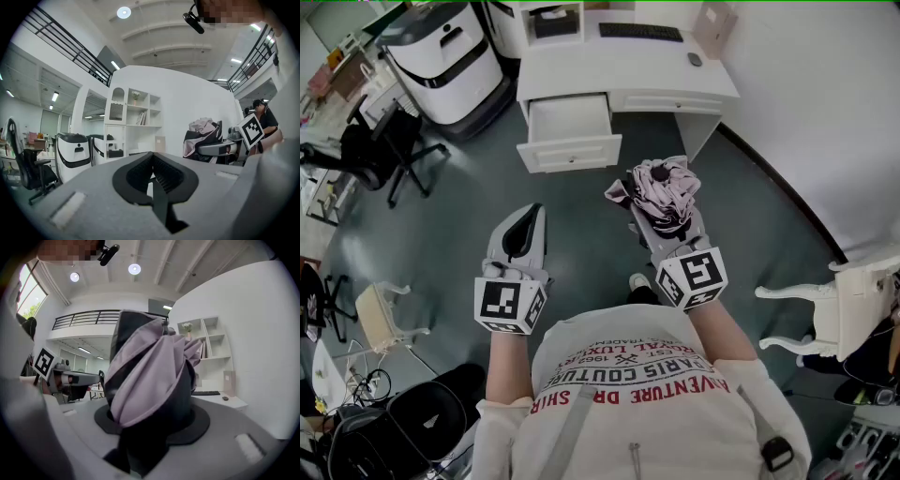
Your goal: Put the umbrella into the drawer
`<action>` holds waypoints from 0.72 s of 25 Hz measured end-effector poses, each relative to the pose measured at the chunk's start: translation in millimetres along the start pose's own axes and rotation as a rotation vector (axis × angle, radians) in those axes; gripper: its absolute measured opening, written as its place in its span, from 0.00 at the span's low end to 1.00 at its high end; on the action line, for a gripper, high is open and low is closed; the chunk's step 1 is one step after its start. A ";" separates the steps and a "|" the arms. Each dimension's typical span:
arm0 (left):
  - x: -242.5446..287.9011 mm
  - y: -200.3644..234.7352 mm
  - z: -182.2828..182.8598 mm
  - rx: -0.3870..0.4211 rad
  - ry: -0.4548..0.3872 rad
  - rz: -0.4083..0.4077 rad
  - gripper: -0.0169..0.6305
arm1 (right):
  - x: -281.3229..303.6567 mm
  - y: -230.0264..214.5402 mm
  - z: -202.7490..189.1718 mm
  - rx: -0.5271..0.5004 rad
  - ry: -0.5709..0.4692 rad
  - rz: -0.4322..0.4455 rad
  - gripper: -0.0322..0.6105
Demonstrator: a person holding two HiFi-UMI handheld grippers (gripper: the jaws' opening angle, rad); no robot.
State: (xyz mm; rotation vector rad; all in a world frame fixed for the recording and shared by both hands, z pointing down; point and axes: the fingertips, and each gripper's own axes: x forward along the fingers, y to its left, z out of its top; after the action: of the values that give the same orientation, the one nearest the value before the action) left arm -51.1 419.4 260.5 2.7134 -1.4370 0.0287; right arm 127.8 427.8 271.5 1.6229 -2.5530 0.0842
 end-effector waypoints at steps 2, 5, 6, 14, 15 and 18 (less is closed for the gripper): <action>0.5 0.4 -0.2 0.002 -0.003 -0.001 0.04 | 1.0 0.4 -1.3 -0.003 0.001 0.002 0.36; -1.4 2.5 -0.7 0.005 -0.009 -0.002 0.04 | 2.7 3.4 -4.5 0.000 0.004 0.006 0.36; -3.1 4.1 -1.0 0.006 -0.012 -0.002 0.04 | 3.4 5.5 -5.5 0.001 0.004 0.007 0.36; -4.2 20.8 -9.7 -0.019 0.002 0.021 0.04 | 18.6 14.9 -10.5 0.011 0.028 0.028 0.36; -0.8 22.5 -11.4 -0.021 0.007 0.023 0.04 | 23.0 12.6 -12.5 0.007 0.036 0.031 0.36; 14.0 30.0 -18.5 -0.021 0.022 0.038 0.04 | 39.7 0.5 -20.7 0.018 0.054 0.048 0.37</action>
State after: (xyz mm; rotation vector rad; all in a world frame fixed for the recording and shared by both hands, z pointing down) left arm -67.7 392.4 281.3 2.6606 -1.4750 0.0456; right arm 112.1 394.7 297.0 1.5436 -2.5587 0.1539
